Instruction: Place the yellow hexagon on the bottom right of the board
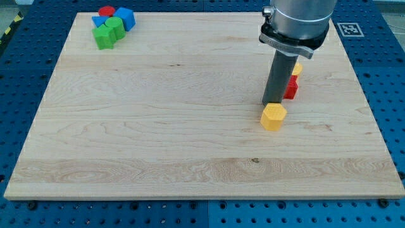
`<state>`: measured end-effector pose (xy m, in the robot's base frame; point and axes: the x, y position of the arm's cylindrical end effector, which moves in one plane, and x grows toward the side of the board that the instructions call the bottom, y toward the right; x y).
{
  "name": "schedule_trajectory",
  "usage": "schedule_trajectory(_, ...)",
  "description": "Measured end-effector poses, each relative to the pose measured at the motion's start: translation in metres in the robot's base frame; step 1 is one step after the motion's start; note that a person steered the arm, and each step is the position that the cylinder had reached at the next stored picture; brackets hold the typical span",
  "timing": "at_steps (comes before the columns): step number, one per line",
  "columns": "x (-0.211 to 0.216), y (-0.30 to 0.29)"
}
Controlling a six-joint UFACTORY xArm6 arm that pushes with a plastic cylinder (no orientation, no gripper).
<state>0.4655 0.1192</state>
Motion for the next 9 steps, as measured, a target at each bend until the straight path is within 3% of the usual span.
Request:
schedule_trajectory(2,0.019,-0.025)
schedule_trajectory(9,0.102,-0.016)
